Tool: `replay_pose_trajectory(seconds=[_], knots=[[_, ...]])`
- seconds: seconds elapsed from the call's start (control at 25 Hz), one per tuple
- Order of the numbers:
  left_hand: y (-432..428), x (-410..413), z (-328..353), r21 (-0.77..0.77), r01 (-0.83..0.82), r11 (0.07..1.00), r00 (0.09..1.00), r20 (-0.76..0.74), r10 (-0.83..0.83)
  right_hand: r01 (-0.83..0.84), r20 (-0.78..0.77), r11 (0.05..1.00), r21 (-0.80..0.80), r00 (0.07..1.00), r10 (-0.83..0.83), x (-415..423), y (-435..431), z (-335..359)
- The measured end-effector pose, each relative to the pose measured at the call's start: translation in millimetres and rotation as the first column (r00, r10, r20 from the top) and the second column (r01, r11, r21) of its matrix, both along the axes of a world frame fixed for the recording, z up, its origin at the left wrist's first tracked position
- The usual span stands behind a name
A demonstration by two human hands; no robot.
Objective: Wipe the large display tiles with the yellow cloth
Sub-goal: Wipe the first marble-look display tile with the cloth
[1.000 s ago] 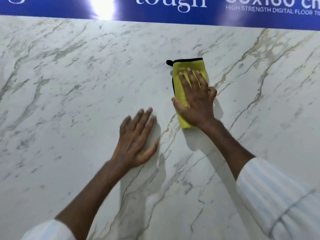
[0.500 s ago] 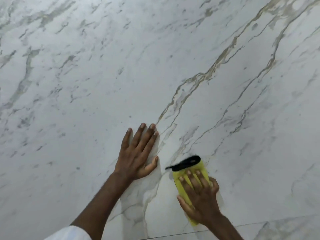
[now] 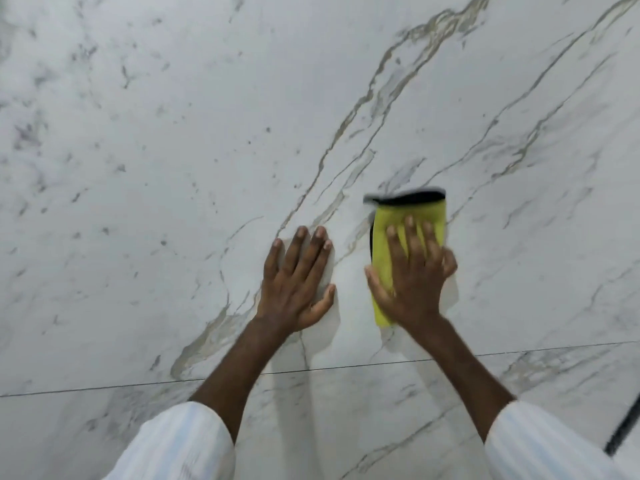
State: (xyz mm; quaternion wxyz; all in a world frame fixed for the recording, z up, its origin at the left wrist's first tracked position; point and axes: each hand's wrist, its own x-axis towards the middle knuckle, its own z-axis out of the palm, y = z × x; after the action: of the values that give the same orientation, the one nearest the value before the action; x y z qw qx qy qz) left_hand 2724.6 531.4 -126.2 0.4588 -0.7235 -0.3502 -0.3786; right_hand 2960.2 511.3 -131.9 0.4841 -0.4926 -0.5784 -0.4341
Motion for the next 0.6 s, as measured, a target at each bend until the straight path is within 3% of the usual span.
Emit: replay_pose_trajectory(seconds=[0.16, 0.28, 0.44, 0.6], knots=[[5, -2, -2, 0.059, -0.038, 0.998, 0.999, -0.013, 0.039, -0.005, 0.133, 0.971, -0.238, 0.990, 0.038, -13, -23, -158], [9, -1, -5, 0.061, -0.003, 0.998, 1.000, -0.002, 0.003, 0.007, 0.167, 0.959, -0.284, 0.985, 0.042, -15, -29, -192], [11, -1, -7, 0.088, -0.006, 0.996, 1.000, 0.009, 0.005, -0.119, 0.167, 0.975, -0.189, 0.974, 0.151, -8, -16, -109], [8, -1, -7, 0.083, -0.013, 0.996, 1.000, 0.021, 0.011, -0.059, 0.048, 0.998, -0.034, 0.997, 0.061, 31, -7, 4]])
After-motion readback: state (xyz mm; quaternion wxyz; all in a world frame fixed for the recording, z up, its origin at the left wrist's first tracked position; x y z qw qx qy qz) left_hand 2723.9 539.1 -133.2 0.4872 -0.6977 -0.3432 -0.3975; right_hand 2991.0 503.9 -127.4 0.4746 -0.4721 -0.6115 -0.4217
